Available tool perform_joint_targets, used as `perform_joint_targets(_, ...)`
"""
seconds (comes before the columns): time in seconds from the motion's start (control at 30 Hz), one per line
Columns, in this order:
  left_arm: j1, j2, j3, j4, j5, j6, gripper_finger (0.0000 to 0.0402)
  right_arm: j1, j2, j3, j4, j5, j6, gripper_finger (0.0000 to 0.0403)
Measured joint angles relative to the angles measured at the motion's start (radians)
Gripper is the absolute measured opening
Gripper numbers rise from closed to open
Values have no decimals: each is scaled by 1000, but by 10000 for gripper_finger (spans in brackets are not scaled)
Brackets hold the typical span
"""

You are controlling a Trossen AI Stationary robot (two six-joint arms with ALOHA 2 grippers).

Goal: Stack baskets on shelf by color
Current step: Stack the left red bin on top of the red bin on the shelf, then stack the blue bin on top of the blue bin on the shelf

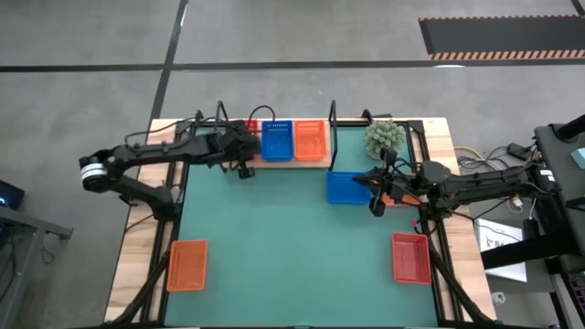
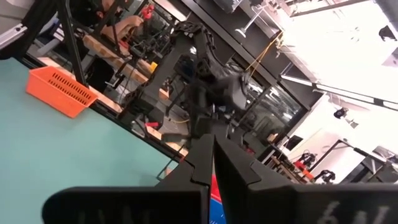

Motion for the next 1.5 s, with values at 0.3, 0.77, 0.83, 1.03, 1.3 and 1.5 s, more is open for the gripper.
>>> perform_joint_targets(0.3, -210, -130, -34, 110, 3, -119, 0, 0, 49, 0, 41, 0, 35, 9)
perform_joint_targets(0.77, -428, -233, -141, 404, 3, 74, 0, 0, 261, 190, -209, -1, 393, 9)
perform_joint_targets(0.83, -426, -255, -152, 422, 2, 102, 0, 1, 289, 256, -335, -2, 481, 9)
perform_joint_targets(1.03, -422, -310, -204, 491, 0, 204, 0, 10, 401, 458, -710, -4, 782, 9)
perform_joint_targets(1.3, -419, -344, -334, 718, -1, 264, 0, 40, 596, 643, -1055, -4, 1120, 9)
perform_joint_targets(1.5, -419, -363, -339, 737, -43, 266, 0, 72, 748, 792, -1263, 41, 1321, 9)
